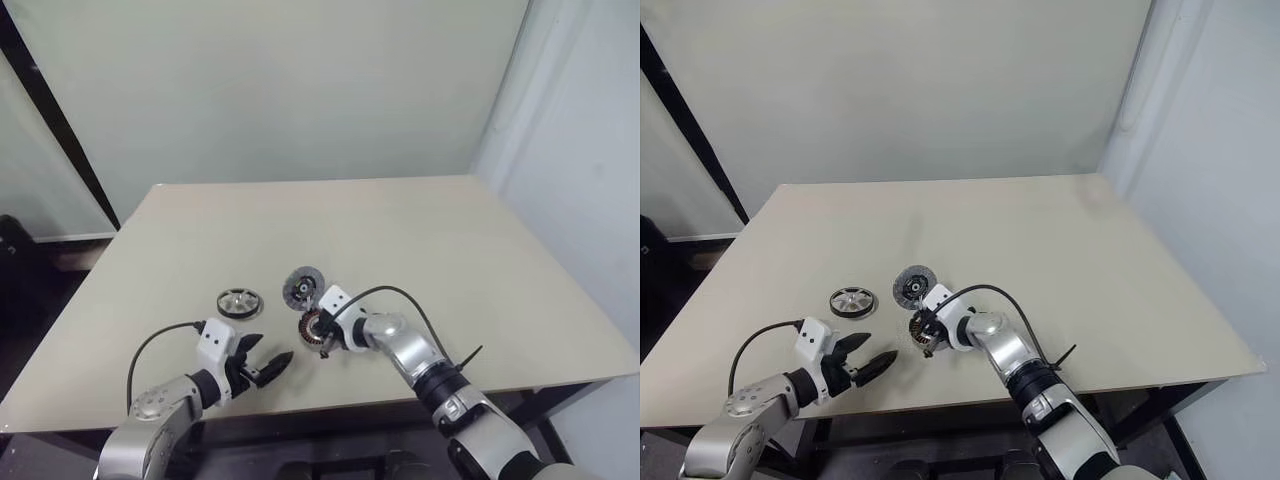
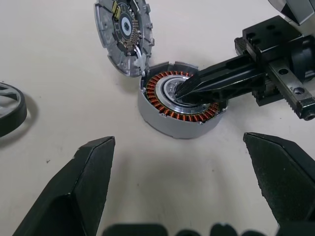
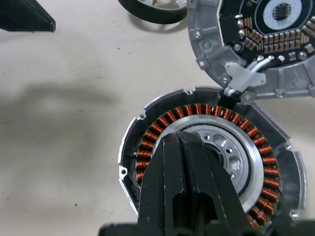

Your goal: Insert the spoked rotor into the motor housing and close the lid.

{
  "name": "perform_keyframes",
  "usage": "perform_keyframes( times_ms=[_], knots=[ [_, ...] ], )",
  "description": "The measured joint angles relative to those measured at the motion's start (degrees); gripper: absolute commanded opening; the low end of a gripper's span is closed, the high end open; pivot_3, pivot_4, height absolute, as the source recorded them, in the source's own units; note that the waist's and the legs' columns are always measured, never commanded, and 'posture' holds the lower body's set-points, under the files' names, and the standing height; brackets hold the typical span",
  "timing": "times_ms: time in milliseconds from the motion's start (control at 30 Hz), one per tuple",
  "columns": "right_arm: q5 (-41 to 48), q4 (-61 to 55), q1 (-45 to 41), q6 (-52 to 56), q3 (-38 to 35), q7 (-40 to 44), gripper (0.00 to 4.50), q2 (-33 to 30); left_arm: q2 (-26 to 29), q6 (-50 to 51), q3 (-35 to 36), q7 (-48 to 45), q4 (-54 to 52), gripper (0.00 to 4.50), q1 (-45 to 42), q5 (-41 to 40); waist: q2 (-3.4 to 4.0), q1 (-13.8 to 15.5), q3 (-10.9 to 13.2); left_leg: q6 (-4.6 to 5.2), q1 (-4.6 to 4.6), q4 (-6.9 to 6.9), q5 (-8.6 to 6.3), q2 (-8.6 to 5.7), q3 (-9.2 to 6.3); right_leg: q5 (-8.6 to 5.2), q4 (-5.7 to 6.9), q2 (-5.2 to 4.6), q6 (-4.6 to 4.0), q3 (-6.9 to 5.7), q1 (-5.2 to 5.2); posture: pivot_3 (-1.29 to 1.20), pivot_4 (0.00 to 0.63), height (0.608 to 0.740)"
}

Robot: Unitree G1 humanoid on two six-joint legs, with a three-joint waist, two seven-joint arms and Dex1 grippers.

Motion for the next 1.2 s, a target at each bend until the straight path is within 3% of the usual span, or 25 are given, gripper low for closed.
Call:
perform_keyframes(
  times_ms=[433, 1200],
  knots=[
    [-2.79, -2.72, -1.23, 1.61, 1.67, 0.84, 0.02, -3.44, -0.35, 0.00, -0.02, 0.12, 0.00, 4.50, 0.27, -0.01, 0.00, 0.00, 0.00, 0.00, 0.00, -0.02, 0.00, 0.00, 0.00, 0.00, 0.01, 0.00, 0.00, -0.01, -0.02, 0.00, 0.000, 0.740],
    [-6.19, -2.96, -1.23, 1.30, 2.69, -3.00, 0.02, -2.66, -0.56, 0.25, -0.16, 0.10, 0.00, 4.50, 0.22, -0.01, 0.00, 0.00, 0.00, 0.00, -0.01, -0.01, 0.00, 0.00, 0.00, 0.00, 0.00, 0.00, 0.00, -0.01, -0.01, 0.00, 0.000, 0.740]
  ],
)
